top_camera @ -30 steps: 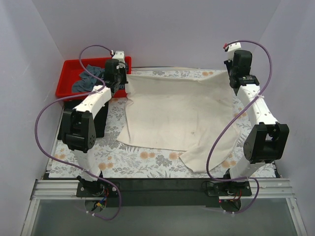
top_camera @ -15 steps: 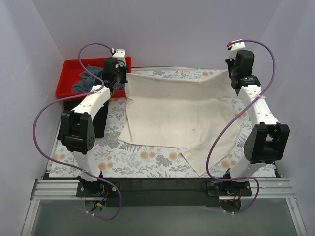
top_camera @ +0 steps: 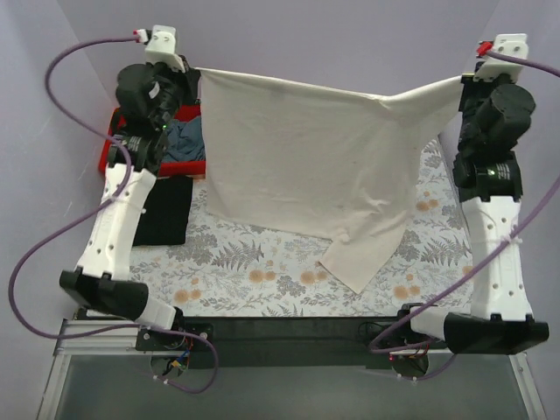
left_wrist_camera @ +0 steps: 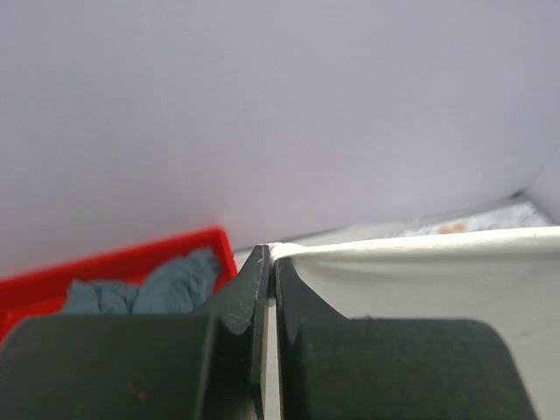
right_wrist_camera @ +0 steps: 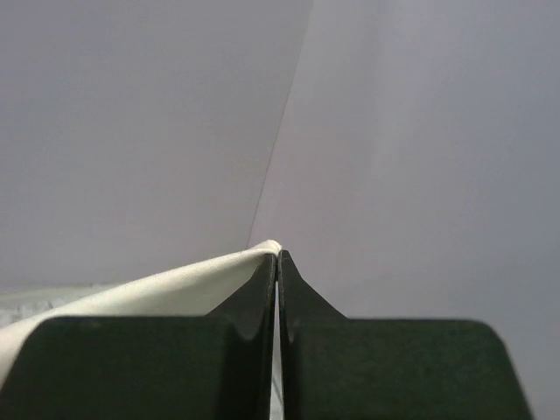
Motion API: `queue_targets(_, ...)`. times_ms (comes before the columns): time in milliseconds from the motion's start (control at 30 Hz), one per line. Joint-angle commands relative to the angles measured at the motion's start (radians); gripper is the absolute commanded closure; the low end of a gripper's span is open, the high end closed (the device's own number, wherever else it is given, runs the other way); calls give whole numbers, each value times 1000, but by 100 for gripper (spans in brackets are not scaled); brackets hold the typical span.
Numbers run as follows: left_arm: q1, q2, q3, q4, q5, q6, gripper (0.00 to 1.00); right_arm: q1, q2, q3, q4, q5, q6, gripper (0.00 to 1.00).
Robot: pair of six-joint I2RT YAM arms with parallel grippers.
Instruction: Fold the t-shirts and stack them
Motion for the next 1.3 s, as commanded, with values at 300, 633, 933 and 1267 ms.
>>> queue_targets(300,3,-410,34,6,366,-19,100,-11,-294,101,204,86,-286,99)
queue_targets(633,2,-417,66,12,541,-19,100,-12,-317,189,267,102,-512,99)
queue_targets(933,-3,-321,12,17,523,-7,100,1,-215,221,284,82,-628,99)
queue_targets(1267,-4,-161,-2,51,437,34,100,3,-67,193,344,106,-656,99)
